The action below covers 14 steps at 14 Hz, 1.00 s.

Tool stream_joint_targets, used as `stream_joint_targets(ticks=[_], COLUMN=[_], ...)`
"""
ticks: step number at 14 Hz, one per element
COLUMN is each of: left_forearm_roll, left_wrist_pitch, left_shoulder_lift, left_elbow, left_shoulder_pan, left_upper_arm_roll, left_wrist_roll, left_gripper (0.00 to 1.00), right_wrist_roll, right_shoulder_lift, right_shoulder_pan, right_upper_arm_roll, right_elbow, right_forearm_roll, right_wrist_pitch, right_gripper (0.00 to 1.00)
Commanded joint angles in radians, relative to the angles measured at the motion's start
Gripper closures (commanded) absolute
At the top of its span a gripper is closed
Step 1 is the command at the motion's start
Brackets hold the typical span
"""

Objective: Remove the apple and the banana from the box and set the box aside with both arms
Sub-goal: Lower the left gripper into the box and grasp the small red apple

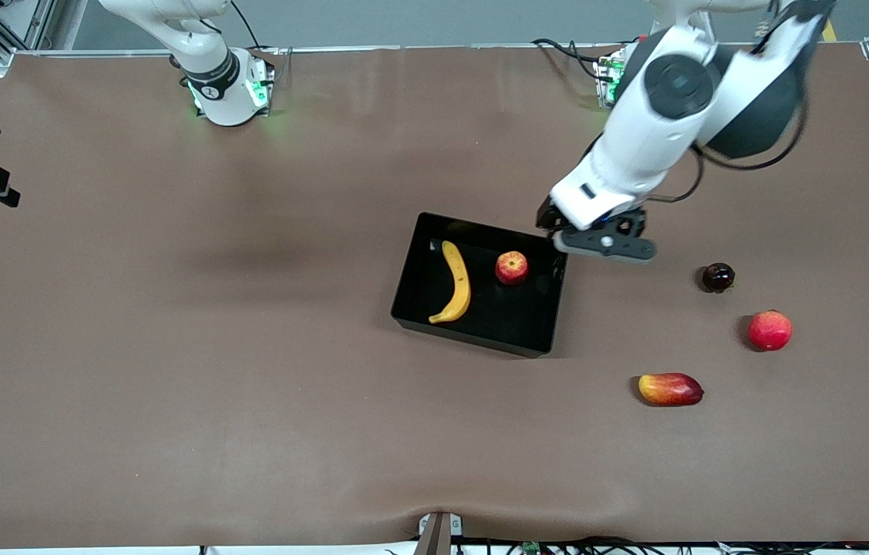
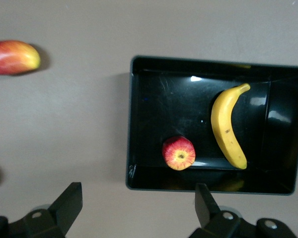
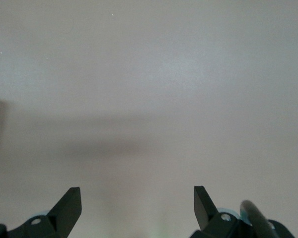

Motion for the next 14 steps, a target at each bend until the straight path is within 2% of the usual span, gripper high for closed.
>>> stream_joint_targets(ticks=[1, 4, 9, 14], left_forearm_roll=[0.008, 0.055, 0.163, 0.209], left_wrist_pitch=[0.024, 0.054, 0.154, 0.197], left_shoulder_lift=[0.076, 0.163, 0.332, 0.404], left_elbow=[-0.012, -0.009, 0.049, 0.055], left_shoulder_pan=[-0.028, -0.043, -0.126, -0.139], left_upper_arm_roll=[0.003, 0.003, 0.005, 0.006], left_wrist_roll=[-0.049, -0.138, -0.426, -0.462], left_gripper=[0.00, 0.00, 0.00, 0.00], right_wrist_roll=[0.007, 0.007, 0.007, 0.007], right_shoulder_lift=[0.013, 0.013, 0.013, 0.015], right_shoulder_pan=[-0.021, -0.021, -0.021, -0.021], right_upper_arm_roll=[0.012, 0.012, 0.012, 0.012], right_elbow=[0.015, 0.015, 0.015, 0.015], right_forearm_roll=[0.007, 0.007, 0.007, 0.007], right_wrist_pitch=[-0.012, -0.011, -0.011, -0.011], right_gripper=[0.00, 0.00, 0.00, 0.00])
